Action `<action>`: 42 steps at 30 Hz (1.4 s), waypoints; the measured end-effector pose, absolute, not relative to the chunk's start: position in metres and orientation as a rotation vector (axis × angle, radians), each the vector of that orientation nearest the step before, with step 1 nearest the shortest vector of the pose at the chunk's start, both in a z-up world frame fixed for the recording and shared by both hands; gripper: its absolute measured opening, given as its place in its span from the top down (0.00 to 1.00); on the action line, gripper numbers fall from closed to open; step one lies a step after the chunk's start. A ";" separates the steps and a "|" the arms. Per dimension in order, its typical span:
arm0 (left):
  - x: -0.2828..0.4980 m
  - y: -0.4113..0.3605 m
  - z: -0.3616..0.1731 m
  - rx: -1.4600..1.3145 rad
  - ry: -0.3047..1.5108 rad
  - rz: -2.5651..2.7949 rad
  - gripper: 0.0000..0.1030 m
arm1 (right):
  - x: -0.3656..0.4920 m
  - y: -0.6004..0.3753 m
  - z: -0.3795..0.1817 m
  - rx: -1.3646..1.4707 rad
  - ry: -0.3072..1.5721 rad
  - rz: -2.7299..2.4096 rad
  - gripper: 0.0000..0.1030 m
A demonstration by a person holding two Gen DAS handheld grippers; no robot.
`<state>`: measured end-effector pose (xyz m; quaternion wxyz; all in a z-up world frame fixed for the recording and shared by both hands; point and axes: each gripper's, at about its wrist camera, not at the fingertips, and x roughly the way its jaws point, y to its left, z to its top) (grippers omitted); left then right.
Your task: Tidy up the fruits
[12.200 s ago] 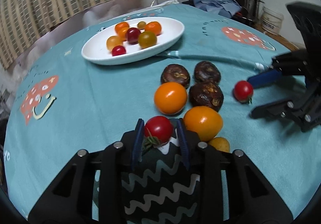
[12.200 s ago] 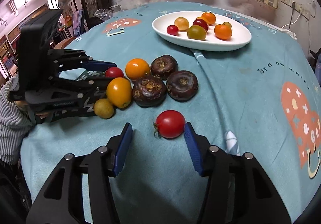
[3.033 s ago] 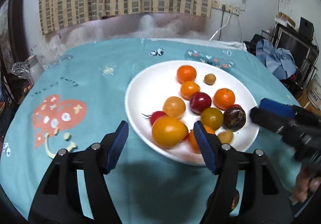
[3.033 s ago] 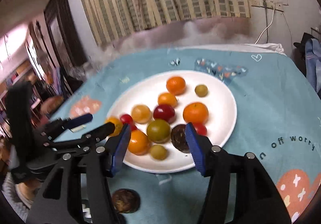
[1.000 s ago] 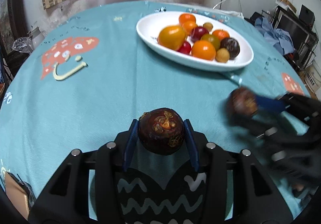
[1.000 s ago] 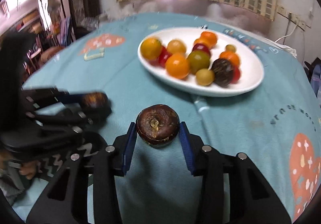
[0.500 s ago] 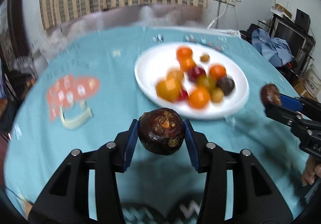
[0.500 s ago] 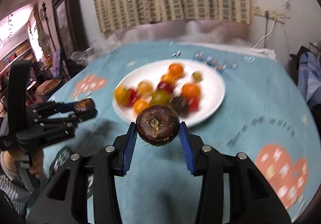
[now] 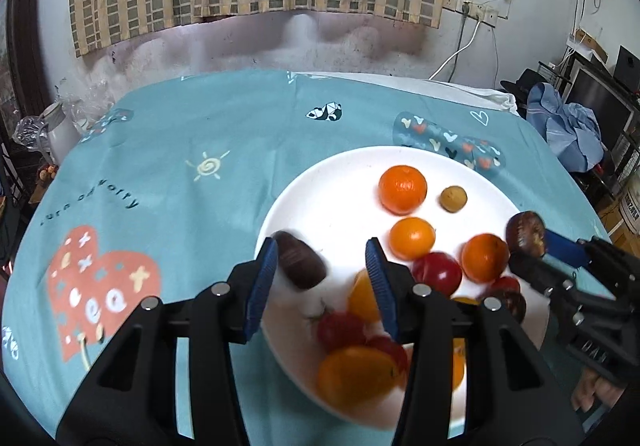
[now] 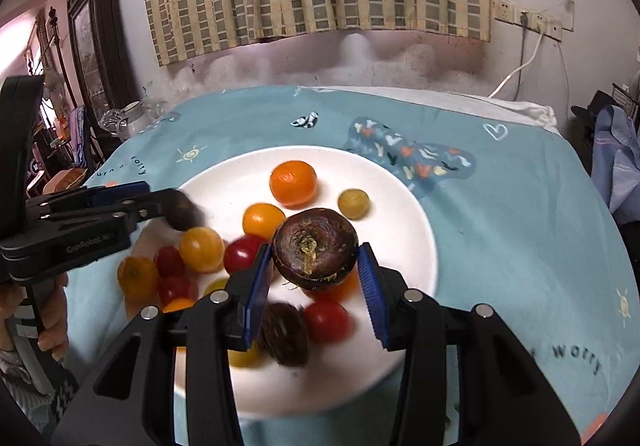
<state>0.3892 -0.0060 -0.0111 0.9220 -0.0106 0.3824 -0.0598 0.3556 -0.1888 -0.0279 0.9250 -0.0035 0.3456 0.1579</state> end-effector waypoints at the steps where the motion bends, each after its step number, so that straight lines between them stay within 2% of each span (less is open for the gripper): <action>1: 0.391 -0.007 -0.011 -0.027 0.780 -0.121 0.41 | 0.357 -0.184 -0.027 -0.015 0.702 0.332 0.51; 2: 0.391 -0.008 -0.011 -0.029 0.773 -0.117 0.38 | 0.357 -0.181 -0.025 -0.022 0.692 0.336 0.47; 3: 0.388 -0.008 -0.010 -0.029 0.769 -0.116 0.33 | 0.353 -0.179 -0.021 -0.029 0.670 0.329 0.36; 4: 0.383 -0.009 -0.009 -0.025 0.761 -0.119 0.30 | 0.349 -0.179 -0.018 -0.030 0.651 0.325 0.35; 11: 0.324 -0.017 0.007 0.077 0.688 -0.080 0.27 | 0.313 -0.205 0.000 0.138 0.647 0.359 0.35; 14: 0.289 -0.016 0.013 0.056 0.663 -0.071 0.21 | 0.286 -0.213 0.002 0.188 0.655 0.355 0.35; 22: 0.209 -0.028 0.005 0.073 0.619 -0.045 0.15 | 0.214 -0.209 -0.012 0.165 0.644 0.334 0.33; 32: 0.203 -0.020 -0.020 0.044 0.649 -0.030 0.13 | 0.206 -0.203 -0.030 0.089 0.669 0.297 0.34; 37: 0.201 -0.019 -0.017 0.048 0.629 -0.016 0.07 | 0.205 -0.200 -0.031 0.079 0.662 0.286 0.33; 42: 0.197 -0.020 -0.014 0.044 0.621 -0.023 0.07 | 0.202 -0.198 -0.032 0.077 0.650 0.260 0.33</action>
